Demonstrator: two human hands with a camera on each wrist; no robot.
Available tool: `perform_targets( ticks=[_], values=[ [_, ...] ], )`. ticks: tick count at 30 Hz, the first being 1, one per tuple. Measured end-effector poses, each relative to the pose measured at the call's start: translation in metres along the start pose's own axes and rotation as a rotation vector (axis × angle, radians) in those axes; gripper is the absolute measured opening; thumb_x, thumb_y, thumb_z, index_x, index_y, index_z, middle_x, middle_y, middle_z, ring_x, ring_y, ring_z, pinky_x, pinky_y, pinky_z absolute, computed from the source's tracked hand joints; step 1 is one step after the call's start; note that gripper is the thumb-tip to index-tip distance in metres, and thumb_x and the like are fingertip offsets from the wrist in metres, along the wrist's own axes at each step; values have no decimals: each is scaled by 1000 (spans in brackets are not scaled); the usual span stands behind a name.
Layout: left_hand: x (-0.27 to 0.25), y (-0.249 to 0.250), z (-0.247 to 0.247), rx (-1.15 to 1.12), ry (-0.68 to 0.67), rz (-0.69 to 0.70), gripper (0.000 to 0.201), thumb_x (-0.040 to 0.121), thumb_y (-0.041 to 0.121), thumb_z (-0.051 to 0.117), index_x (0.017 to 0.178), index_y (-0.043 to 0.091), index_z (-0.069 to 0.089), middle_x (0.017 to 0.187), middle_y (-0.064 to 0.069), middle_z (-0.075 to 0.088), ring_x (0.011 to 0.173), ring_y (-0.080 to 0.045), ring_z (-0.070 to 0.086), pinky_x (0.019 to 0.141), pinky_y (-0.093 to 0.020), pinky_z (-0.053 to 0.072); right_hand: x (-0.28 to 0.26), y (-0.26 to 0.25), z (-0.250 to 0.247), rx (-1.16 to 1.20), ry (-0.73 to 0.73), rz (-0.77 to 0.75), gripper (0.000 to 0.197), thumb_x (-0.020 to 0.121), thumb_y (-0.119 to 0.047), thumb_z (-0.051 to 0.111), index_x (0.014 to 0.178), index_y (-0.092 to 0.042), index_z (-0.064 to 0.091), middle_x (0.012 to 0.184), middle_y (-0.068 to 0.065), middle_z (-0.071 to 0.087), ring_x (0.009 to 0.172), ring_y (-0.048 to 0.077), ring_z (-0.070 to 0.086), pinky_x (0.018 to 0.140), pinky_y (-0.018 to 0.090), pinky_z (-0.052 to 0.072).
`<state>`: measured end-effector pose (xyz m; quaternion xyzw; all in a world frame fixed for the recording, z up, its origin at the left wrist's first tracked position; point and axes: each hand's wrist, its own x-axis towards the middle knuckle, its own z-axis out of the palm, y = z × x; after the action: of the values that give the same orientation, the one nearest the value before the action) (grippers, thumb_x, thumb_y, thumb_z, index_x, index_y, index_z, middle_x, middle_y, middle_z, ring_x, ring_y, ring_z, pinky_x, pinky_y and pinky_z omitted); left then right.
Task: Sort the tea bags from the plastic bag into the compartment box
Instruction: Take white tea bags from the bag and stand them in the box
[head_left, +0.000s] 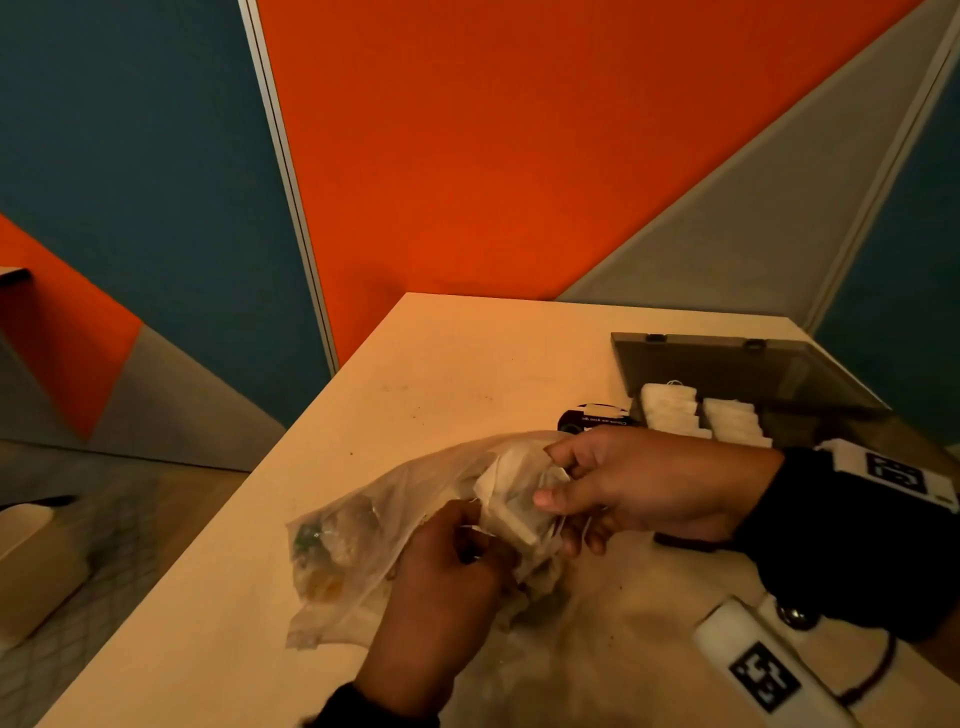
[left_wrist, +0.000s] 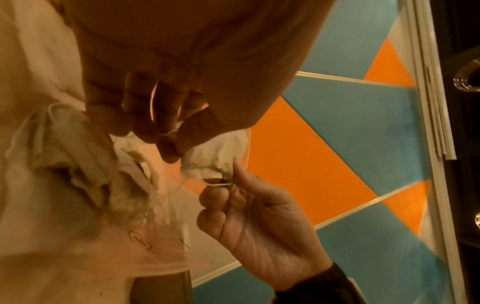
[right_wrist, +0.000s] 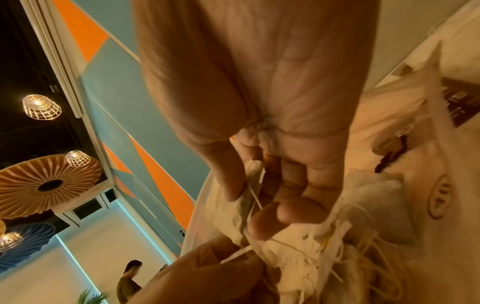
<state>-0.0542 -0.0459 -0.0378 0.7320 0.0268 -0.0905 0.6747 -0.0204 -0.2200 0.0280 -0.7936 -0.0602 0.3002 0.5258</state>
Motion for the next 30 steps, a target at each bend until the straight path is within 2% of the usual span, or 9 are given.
perform_targets(
  ticks=[5,8,10,12,16,20,25,28,30],
  values=[
    [2,2,-3,39,78,11,16,87,-3,58,90,10,66,76,-11,67,42,-1,55,42,-17,40,-10,-5,-5,-124,95,10,19,94,-12,61,111,-6,66,104,17,71,72,19,62,60,31,47],
    [-4,3,2,13,29,12,27,83,-6,60,95,18,65,88,-5,67,68,-8,65,48,-18,46,-18,-3,-7,-124,85,57,20,95,-11,59,112,-5,66,100,16,70,72,19,61,60,31,46],
    [-10,3,7,-34,-94,1,37,80,-7,61,100,23,67,97,1,71,87,-15,67,59,-21,51,-24,2,-6,-55,41,74,22,95,-9,58,114,1,64,94,13,70,72,19,60,59,30,46],
    [-14,2,12,-61,-215,1,38,81,-7,63,106,21,68,99,-2,74,90,-21,69,67,-28,55,-29,7,-5,-15,38,82,24,94,-9,59,114,3,64,94,14,71,72,20,61,59,30,46],
    [-18,6,17,-17,-240,56,11,89,3,63,94,7,72,87,-14,75,82,-33,70,73,-46,59,-41,17,-5,-14,93,106,20,90,-12,64,109,-7,69,100,15,73,76,23,64,61,31,47],
    [-24,11,17,78,-259,37,22,95,18,58,85,7,74,71,-11,74,62,-22,67,57,-37,56,-62,27,-10,-17,119,147,22,89,-14,64,109,-7,70,101,21,71,73,21,62,59,28,47],
    [-20,10,16,46,-125,-3,27,96,14,56,80,4,75,56,-12,61,47,-21,55,44,-30,49,-88,38,-18,-7,106,183,28,81,-22,68,106,-8,72,102,21,70,73,19,63,61,29,49],
    [-20,7,23,22,-115,-61,22,96,12,55,85,5,74,65,-11,64,49,-22,58,47,-35,54,-103,45,-21,46,62,196,33,79,-24,68,106,-6,72,102,16,71,72,18,61,61,27,49],
    [-23,4,30,-7,-132,-81,16,96,11,54,99,13,70,86,-9,68,57,-24,65,52,-40,58,-112,48,-20,91,30,199,31,81,-25,67,105,-5,72,103,16,71,72,18,60,61,26,48]
  ],
)
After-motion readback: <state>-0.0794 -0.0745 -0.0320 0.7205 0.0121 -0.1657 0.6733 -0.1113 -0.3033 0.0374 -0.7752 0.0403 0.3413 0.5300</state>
